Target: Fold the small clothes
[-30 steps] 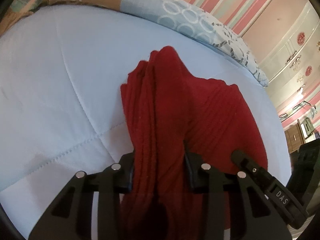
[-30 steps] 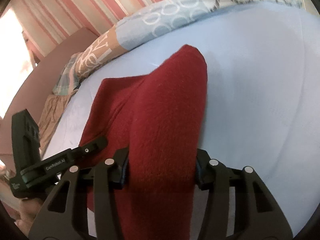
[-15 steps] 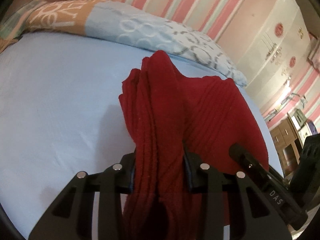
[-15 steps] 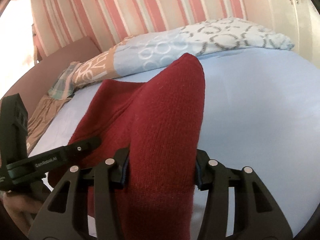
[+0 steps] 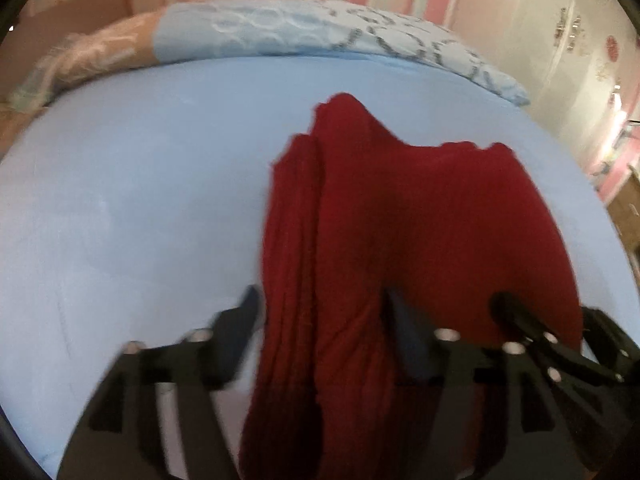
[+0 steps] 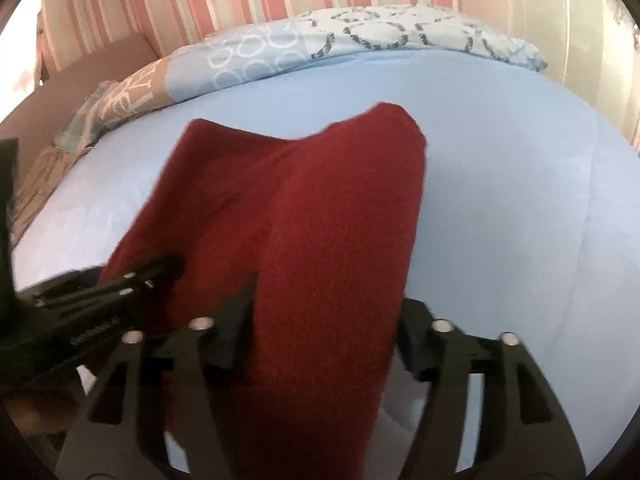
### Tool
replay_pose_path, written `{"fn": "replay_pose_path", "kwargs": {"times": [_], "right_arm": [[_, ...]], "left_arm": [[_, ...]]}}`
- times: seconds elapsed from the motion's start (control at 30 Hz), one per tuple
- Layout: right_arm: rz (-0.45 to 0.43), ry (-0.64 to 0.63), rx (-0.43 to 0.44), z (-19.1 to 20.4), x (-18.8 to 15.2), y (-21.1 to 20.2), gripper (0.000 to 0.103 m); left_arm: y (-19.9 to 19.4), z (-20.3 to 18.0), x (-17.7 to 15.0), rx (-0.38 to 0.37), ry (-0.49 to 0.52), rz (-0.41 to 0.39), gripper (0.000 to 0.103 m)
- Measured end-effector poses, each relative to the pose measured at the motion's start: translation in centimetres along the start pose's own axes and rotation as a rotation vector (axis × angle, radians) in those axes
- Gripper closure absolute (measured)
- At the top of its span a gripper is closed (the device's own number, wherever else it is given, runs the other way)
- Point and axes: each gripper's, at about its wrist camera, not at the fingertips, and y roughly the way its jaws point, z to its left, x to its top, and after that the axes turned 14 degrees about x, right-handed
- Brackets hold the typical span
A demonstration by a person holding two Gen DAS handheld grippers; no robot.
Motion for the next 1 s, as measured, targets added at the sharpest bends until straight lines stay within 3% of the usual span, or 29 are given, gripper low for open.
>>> {"fn": "replay_pose_path", "kwargs": {"times": [0.03,0.1,0.3,0.47,0.8,0.93,1.0], "right_arm": [[-0.005,-0.004,-0.016,0.0,-0.1,-0.2,0.018],[-0.005,-0.011,-0.019,0.3,-0.2,-0.6,0.016],[-0.087,-0.037,-0.054,1.8,0.4,-4.7,0.007],[-0.14,0.003,-0.074,3.6,-0.2,-9.1,0.007],[-0.161,0.021,-0.092,9.9,-1.0,-14.1,0.004],[-0.148,-0.018,-0.119,13.9,-0.4,-14.7,0.003],[-0.129,-0.023,-0.107,15.9,0.1,-14.5,0.003]], "left_arm": [[0.2,0.2,0.0,0.006,-0.013,0.004,0.022],[0.1,1.2,0.1,0.011,-0.039,0.002,0.018],[-2.5,3.3,0.1,-0.026,-0.047,-0.015,0.018],[-5.9,6.4,-0.9,-0.032,-0.067,-0.029,0.018],[-13.6,13.4,-2.9,0.008,0.051,-0.194,0.016],[-16.4,16.9,-3.3,0.038,0.063,-0.236,0.005],[-17.1,18.2,-3.4,0.034,0.071,-0.217,0.005]]}}
